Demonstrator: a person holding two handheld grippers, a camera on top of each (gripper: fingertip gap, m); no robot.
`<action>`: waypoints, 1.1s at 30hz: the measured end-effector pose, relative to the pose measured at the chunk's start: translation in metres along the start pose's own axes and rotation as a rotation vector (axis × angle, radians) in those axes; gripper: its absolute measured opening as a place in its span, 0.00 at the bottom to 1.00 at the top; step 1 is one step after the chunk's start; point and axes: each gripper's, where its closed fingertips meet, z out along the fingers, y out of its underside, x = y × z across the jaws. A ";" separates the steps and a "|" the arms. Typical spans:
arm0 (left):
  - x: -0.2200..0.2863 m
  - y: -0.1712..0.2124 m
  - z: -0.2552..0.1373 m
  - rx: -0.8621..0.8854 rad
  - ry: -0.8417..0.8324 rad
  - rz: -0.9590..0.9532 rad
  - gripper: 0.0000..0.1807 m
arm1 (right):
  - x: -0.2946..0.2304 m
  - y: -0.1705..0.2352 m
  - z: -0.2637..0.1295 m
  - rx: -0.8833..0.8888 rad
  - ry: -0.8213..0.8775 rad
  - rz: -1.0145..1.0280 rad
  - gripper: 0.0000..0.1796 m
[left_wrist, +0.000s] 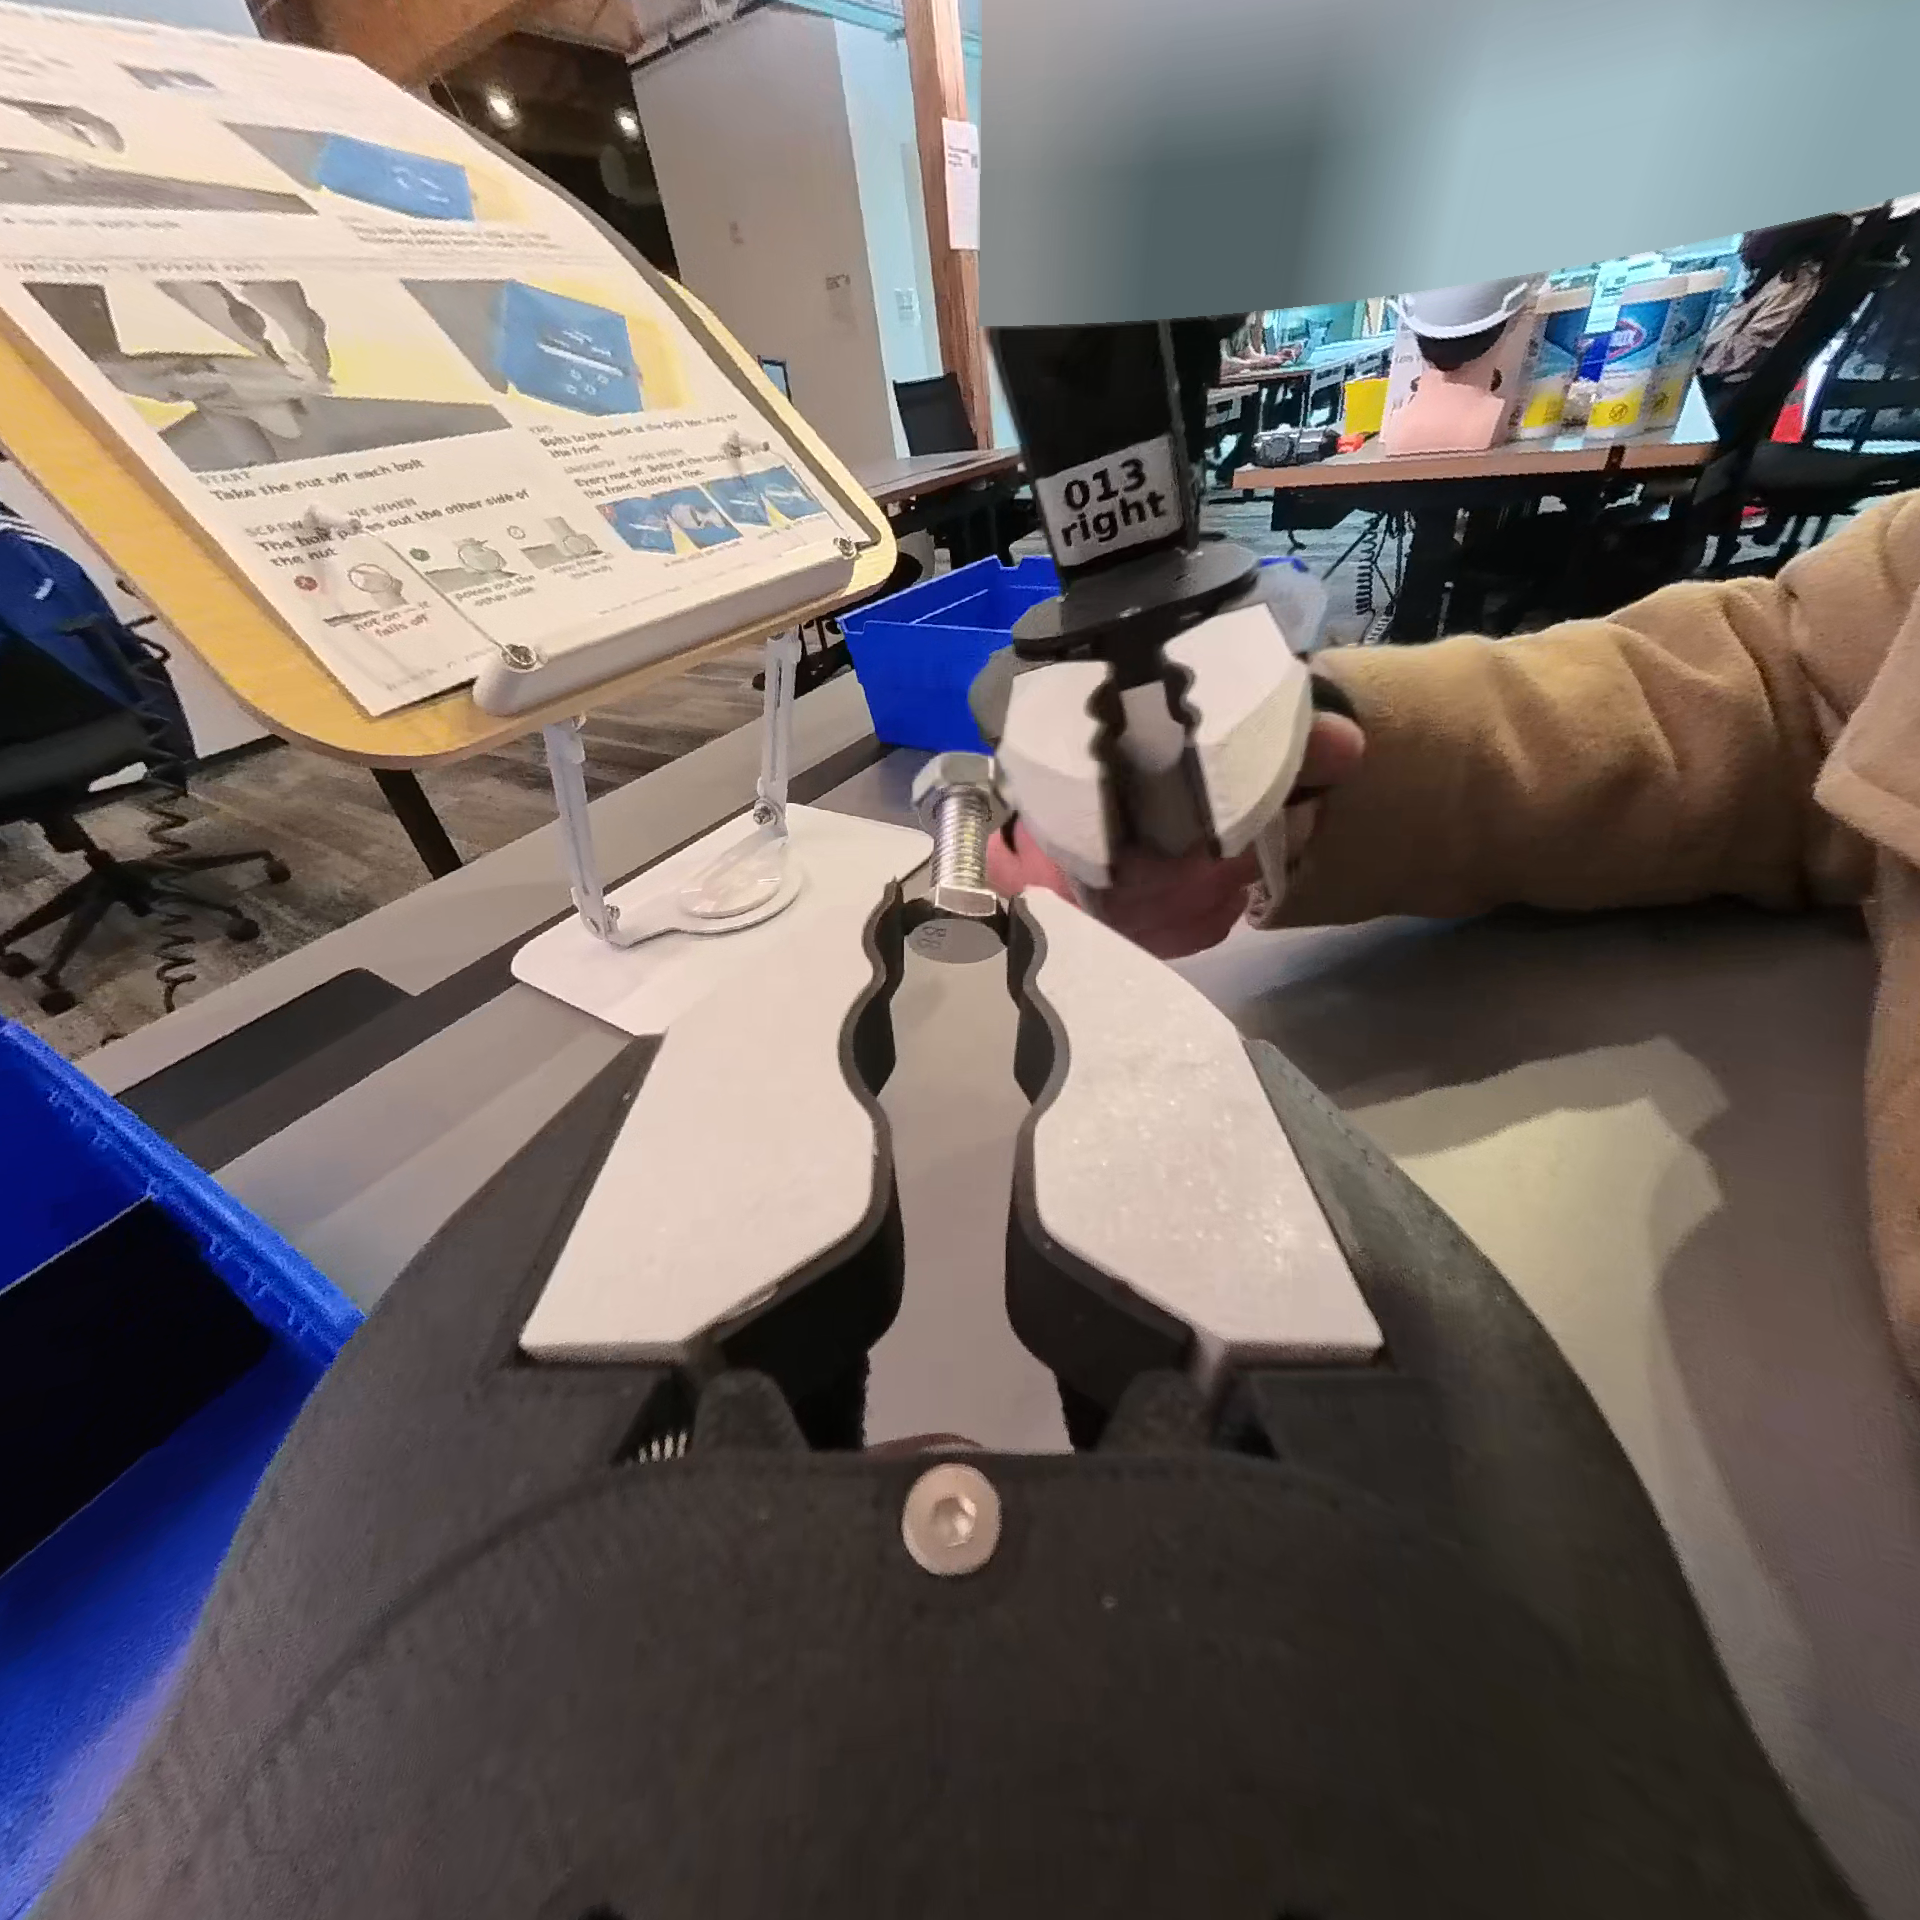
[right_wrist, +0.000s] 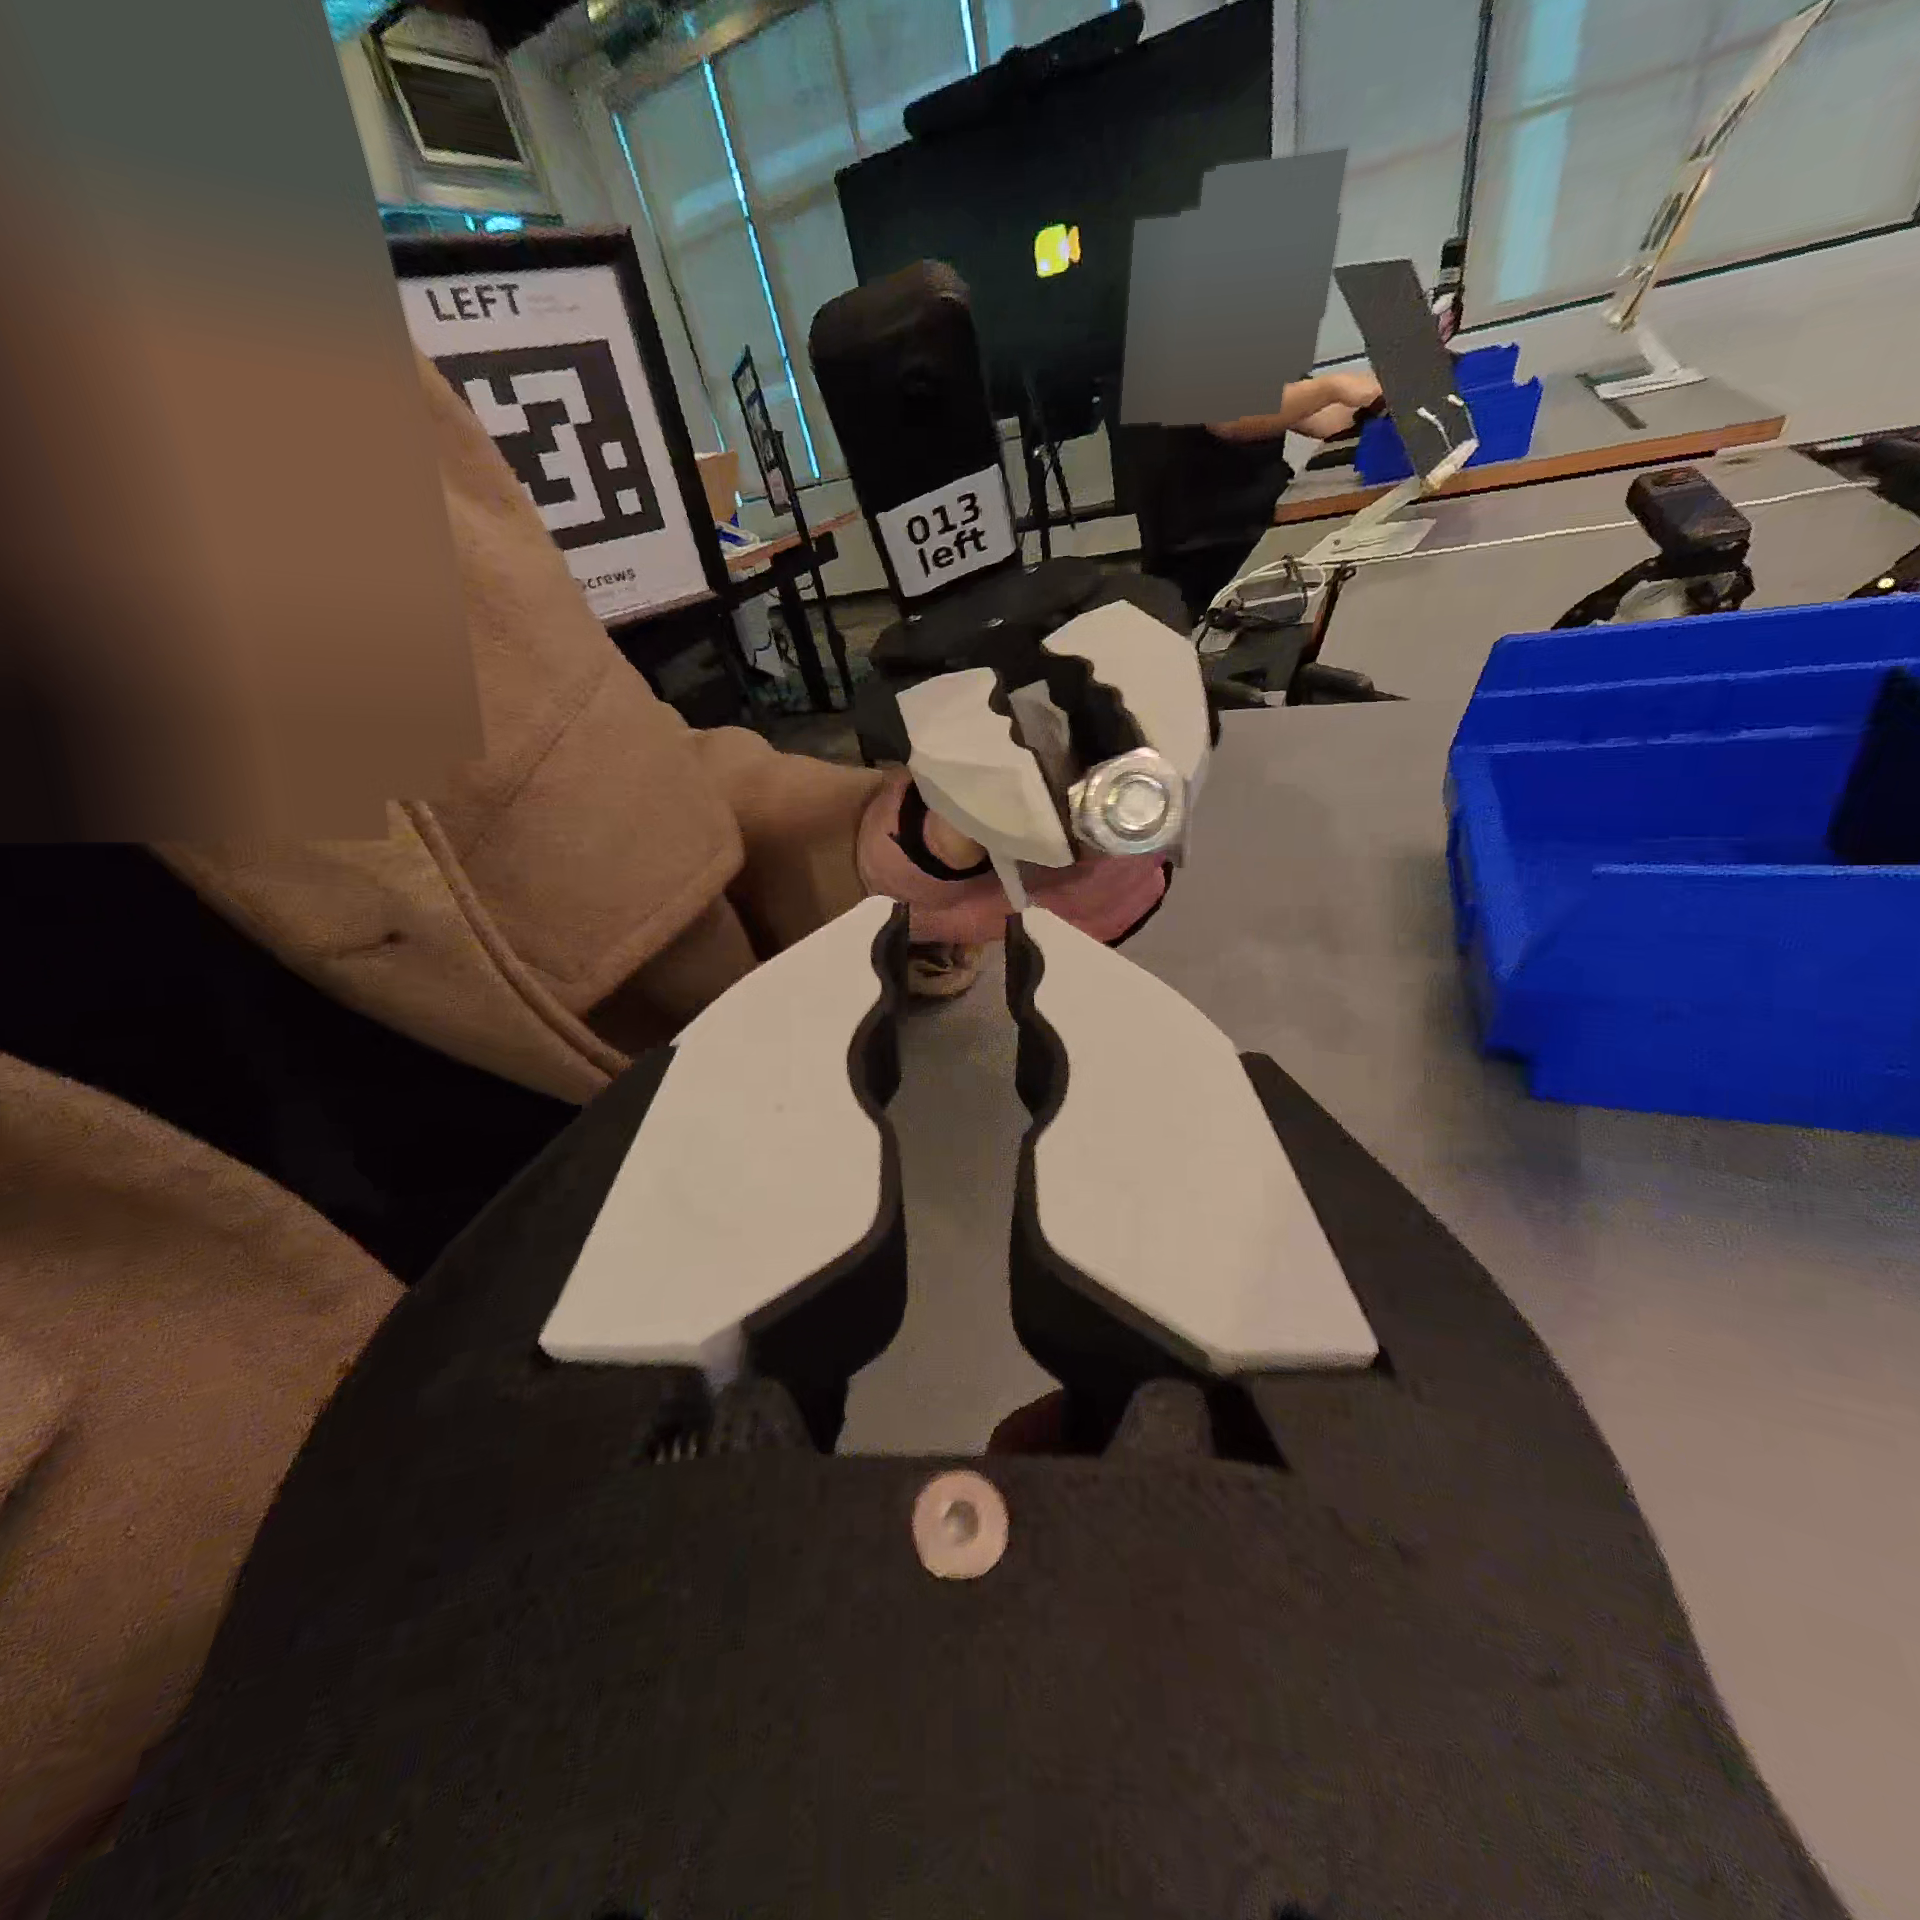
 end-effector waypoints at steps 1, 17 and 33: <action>0.001 0.000 0.000 0.000 0.005 0.002 0.10 | 0.006 -0.003 -0.003 0.022 0.020 0.020 0.10; -0.001 0.003 0.000 -0.015 -0.003 0.000 0.10 | 0.015 -0.006 -0.001 0.018 0.066 0.004 0.17; 0.002 0.011 0.004 -0.055 0.018 0.000 0.10 | 0.028 -0.008 -0.003 0.012 0.167 -0.034 0.24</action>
